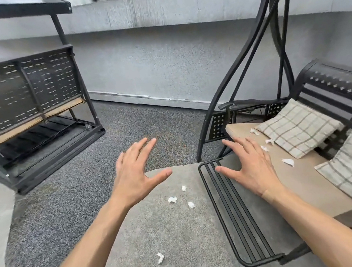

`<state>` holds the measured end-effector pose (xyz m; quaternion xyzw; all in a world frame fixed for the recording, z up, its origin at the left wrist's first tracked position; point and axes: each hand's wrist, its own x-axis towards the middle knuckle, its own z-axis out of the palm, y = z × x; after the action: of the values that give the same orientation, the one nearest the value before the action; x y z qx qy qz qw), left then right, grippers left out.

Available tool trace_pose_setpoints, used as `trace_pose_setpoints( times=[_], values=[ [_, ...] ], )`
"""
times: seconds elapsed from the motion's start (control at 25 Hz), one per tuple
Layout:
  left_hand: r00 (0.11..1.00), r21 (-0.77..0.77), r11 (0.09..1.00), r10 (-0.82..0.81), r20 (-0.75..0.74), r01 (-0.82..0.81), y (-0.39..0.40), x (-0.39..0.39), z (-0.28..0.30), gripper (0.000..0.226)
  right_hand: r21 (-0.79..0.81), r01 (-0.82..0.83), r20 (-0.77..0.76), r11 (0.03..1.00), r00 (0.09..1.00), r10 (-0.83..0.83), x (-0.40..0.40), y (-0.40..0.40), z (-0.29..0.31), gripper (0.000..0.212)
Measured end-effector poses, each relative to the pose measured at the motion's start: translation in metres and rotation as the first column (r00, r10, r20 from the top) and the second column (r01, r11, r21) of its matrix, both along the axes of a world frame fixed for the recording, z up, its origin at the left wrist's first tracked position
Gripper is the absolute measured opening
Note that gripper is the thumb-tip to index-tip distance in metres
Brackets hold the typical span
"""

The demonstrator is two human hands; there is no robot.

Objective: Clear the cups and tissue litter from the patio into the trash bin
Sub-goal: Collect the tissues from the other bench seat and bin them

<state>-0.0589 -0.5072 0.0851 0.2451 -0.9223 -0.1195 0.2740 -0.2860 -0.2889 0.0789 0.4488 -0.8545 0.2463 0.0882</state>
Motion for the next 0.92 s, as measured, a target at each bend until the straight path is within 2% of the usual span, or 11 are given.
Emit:
trace_pose_setpoints(
  times=[0.2, 0.4, 0.68, 0.92],
  values=[
    [1.000, -0.008, 1.000, -0.002, 0.029, 0.002, -0.060, 0.006, -0.010, 0.088, 0.056, 0.018, -0.019, 0.998, 1.000, -0.017, 0.011, -0.051, -0.008, 0.079],
    [0.996, 0.015, 1.000, -0.022, 0.084, 0.021, -0.101, -0.038, -0.024, 0.089, 0.116, 0.067, -0.026, 0.991, 0.998, -0.064, -0.016, -0.082, -0.025, 0.082],
    [0.986, -0.032, 0.999, -0.033, 0.166, 0.039, -0.160, -0.150, -0.037, 0.094, 0.179, 0.125, -0.056, 0.976, 0.992, -0.117, -0.116, -0.141, -0.053, 0.082],
    [0.972, -0.057, 0.997, -0.034, 0.233, 0.049, -0.201, -0.264, -0.036, 0.092, 0.219, 0.164, -0.068, 0.962, 0.986, -0.152, -0.219, -0.186, -0.048, 0.084]
  ],
)
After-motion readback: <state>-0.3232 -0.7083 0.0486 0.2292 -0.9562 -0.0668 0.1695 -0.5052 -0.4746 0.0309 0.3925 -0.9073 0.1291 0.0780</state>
